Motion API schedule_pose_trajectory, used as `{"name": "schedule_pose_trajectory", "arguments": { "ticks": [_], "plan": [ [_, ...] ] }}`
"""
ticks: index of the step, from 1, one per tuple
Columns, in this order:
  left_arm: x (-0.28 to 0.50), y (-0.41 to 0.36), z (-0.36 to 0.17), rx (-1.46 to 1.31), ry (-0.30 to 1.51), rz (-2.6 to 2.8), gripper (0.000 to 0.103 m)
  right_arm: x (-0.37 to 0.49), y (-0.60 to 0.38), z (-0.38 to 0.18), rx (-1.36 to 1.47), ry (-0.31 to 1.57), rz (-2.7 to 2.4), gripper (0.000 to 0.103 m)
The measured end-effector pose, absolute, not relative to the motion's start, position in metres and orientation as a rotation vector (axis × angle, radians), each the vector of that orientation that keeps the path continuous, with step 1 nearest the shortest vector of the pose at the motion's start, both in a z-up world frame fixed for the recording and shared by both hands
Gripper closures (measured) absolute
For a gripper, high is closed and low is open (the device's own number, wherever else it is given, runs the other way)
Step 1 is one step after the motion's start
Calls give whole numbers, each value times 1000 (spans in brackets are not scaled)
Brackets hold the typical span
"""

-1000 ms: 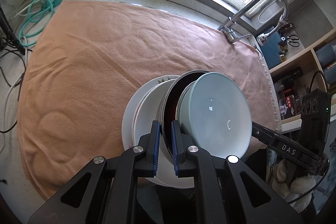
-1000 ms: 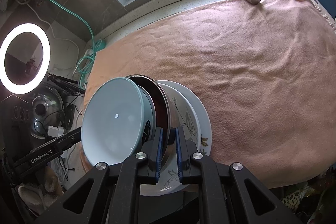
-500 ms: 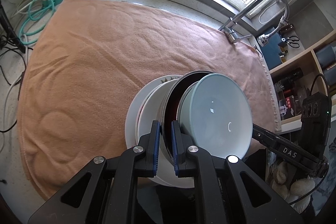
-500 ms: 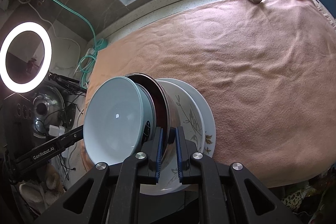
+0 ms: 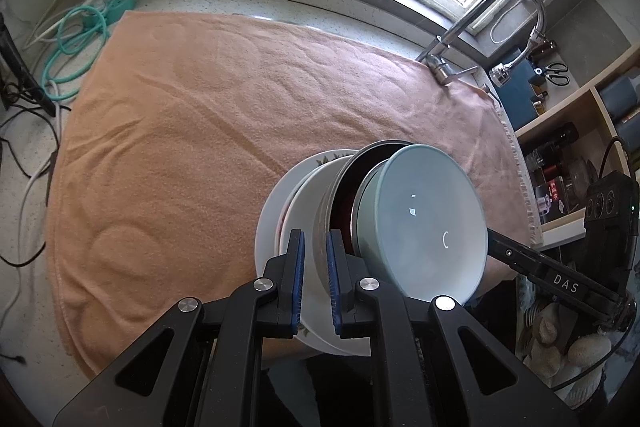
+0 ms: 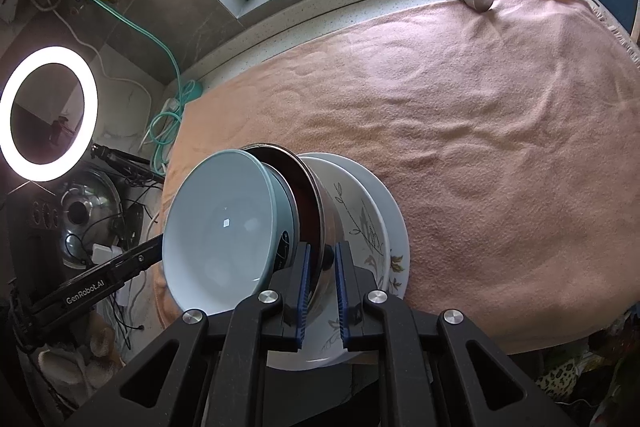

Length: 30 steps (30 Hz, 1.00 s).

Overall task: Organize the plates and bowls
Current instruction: 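Carry the nested bowl stack onto the white floral plate stack, then open both grippers and pull them back from the stacked dishes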

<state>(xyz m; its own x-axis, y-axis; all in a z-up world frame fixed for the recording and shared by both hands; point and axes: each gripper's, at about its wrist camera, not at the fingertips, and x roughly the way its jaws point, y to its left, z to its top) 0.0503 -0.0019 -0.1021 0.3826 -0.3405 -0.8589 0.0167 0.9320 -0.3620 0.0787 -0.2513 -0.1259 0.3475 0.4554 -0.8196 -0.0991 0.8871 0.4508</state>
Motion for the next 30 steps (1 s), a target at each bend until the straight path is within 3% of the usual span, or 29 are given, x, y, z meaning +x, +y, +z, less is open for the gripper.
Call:
{"name": "schedule_pose_trajectory", "arguments": {
  "ticks": [15, 19, 25, 28, 30],
  "plan": [
    [28, 12, -83, -273, 1084, -184, 93, 58, -245, -105, 285, 1088, 330, 91],
    [18, 5, -77, -223, 1054, -173, 89, 50, -244, -98, 273, 1054, 325, 89],
    [3, -6, -74, -184, 1034, -163, 87, 37, -244, -91, 258, 1014, 329, 80],
    [-7, -9, -72, -168, 1017, -141, 82, 27, -242, -87, 226, 981, 328, 66],
    [-12, -11, -69, -166, 1007, -127, 70, 21, -240, -84, 196, 962, 330, 65]
  ]
}}
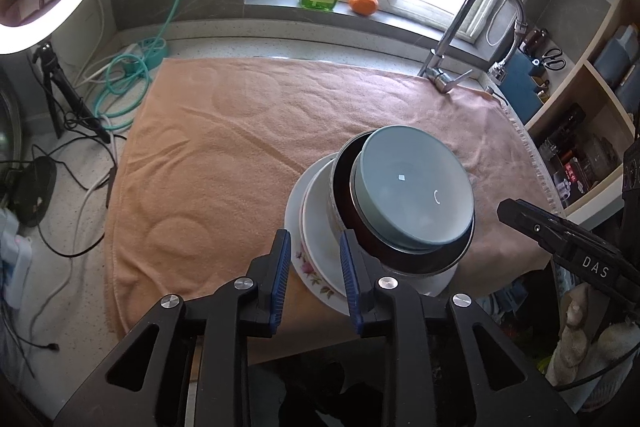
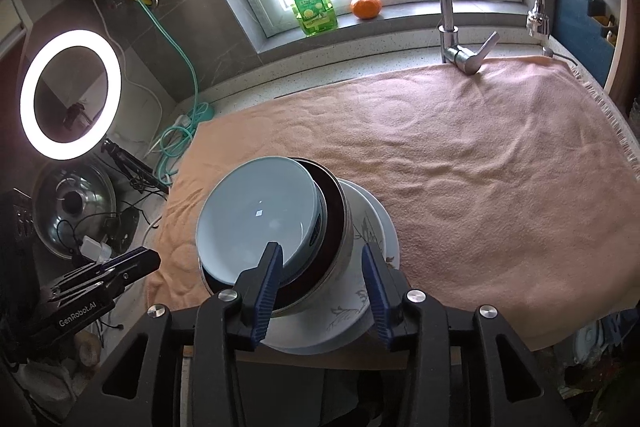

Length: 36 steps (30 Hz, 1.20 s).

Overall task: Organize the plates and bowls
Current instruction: 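Open both grippers and pull them back from the stacked dishes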

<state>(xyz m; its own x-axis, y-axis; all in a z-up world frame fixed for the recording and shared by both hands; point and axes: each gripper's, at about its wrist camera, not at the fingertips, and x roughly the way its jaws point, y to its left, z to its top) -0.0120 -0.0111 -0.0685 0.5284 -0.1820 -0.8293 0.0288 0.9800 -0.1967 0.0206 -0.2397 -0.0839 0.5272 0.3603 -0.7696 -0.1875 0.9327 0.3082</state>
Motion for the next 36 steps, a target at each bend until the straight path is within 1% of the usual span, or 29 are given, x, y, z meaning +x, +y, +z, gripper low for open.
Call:
{"name": "schedule_pose_trajectory", "arguments": {
  "ticks": [1, 2, 3, 5, 7, 8, 10, 11, 12, 14, 21, 25, 27, 36],
  "plan": [
    [-14, -11, -66, -165, 999, -116, 65, 18, -239, -83, 183, 955, 333, 64],
    [-17, -12, -63, -159, 988, -110, 56, 15, -239, -82, 174, 949, 337, 63],
    [-19, -13, -60, -155, 976, -102, 52, 13, -239, -80, 168, 941, 341, 58],
    [-23, -16, -54, -154, 956, -85, 52, 8, -240, -78, 159, 926, 347, 51],
    [-25, -19, -50, -152, 942, -75, 48, 4, -241, -75, 141, 918, 353, 51],
    [-27, -21, -48, -151, 936, -70, 43, 3, -242, -74, 131, 914, 354, 51],
    [-30, -26, -46, -141, 925, -60, 42, 0, -245, -71, 121, 904, 357, 49],
    [-32, -28, -45, -138, 921, -55, 41, -1, -246, -70, 122, 898, 357, 46],
    [-33, -31, -44, -135, 918, -49, 37, -3, -248, -69, 121, 891, 358, 43],
    [-35, -34, -43, -134, 917, -40, 33, -5, -251, -67, 117, 880, 358, 40],
    [-40, -41, -37, -125, 903, -21, 33, -11, -255, -63, 99, 868, 367, 37],
    [-43, -41, -35, -127, 895, -10, 33, -13, -256, -62, 105, 862, 367, 36],
    [-44, -41, -34, -124, 895, -9, 30, -14, -256, -61, 104, 859, 365, 36],
    [-45, -45, -33, -117, 893, -18, 30, -14, -258, -62, 100, 862, 361, 36]
  ]
}}
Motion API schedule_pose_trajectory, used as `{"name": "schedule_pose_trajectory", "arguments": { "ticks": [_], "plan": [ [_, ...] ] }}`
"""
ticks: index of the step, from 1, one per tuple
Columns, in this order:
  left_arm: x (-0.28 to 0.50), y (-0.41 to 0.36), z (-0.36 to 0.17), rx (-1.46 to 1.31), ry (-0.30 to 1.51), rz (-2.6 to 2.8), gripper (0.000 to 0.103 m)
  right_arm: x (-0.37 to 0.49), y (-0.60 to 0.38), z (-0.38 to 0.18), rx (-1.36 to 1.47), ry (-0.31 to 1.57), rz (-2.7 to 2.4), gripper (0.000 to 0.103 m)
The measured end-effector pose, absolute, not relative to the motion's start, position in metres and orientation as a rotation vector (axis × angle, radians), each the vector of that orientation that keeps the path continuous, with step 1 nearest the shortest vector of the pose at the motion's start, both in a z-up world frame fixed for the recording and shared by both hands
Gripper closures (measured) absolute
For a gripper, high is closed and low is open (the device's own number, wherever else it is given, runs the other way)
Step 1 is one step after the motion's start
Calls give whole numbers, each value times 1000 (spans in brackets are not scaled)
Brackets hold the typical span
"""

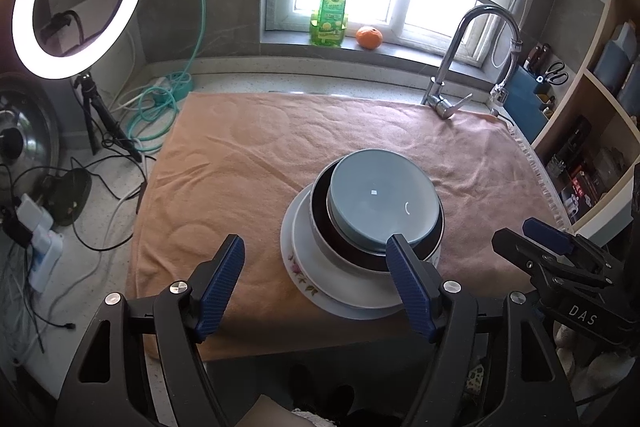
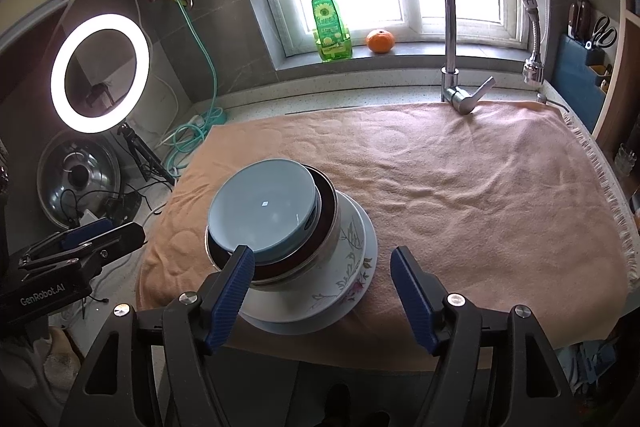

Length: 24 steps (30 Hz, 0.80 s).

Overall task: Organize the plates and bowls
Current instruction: 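Open both grippers and pull them back from the stacked dishes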

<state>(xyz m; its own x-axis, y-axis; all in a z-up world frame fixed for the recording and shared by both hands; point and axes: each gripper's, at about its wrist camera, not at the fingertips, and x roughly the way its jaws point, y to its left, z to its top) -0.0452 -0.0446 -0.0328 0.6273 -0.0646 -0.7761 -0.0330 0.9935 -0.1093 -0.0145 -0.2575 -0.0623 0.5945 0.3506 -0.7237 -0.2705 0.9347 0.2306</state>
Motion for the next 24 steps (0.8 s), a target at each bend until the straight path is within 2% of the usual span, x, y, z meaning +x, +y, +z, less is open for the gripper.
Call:
{"name": "schedule_pose_trajectory", "arguments": {
  "ticks": [24],
  "plan": [
    [-48, -40, -34, -100, 886, -15, 30, -14, -248, -67, 83, 881, 356, 36]
  ]
}}
